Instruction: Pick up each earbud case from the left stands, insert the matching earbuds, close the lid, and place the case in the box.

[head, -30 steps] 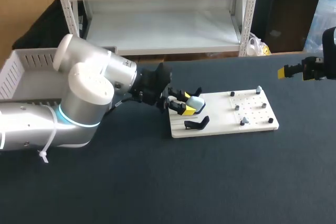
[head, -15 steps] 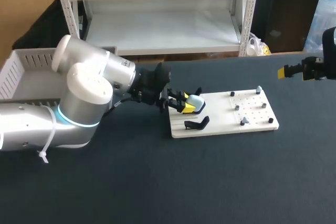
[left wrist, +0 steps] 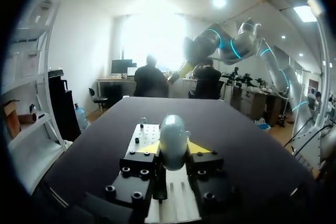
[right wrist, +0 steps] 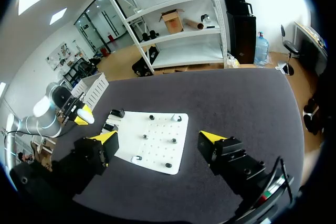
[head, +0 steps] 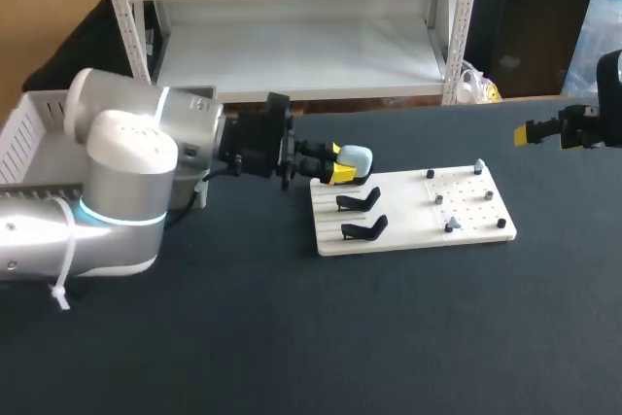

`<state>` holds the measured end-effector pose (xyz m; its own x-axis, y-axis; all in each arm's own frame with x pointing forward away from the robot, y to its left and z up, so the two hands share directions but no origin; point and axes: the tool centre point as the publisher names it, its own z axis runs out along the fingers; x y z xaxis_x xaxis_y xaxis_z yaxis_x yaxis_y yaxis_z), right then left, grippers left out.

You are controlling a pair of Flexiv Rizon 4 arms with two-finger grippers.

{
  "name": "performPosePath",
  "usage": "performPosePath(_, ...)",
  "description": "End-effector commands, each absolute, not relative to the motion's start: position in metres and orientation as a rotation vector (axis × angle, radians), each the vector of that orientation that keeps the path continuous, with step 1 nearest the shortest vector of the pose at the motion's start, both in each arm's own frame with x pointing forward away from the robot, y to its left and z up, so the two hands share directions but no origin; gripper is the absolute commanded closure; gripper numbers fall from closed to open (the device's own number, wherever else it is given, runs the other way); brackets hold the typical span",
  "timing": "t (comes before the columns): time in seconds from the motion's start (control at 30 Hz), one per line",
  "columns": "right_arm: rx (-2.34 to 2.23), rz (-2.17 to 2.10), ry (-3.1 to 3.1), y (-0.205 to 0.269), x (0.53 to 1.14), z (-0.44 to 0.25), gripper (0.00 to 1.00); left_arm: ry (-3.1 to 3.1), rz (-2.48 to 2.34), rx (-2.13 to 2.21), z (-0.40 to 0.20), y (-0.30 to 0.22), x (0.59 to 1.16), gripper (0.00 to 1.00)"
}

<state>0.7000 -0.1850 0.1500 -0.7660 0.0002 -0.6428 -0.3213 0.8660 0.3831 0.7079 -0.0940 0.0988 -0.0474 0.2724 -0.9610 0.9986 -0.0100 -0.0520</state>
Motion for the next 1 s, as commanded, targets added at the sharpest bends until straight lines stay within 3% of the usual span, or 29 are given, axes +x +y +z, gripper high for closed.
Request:
performPosePath(0.03,-0.231,0.636,2.374,-0.1851,0.7000,0.1500,0.00,1.413,-1.097,1.308,0.1108,-0.0889,0.6895,1.00)
performPosePath(1.0,-0.231,0.636,2.374,-0.1851,0.7000,0.1500,0.00,1.399,-1.105,1.299,0.1154,-0.0878,0.6886,1.00)
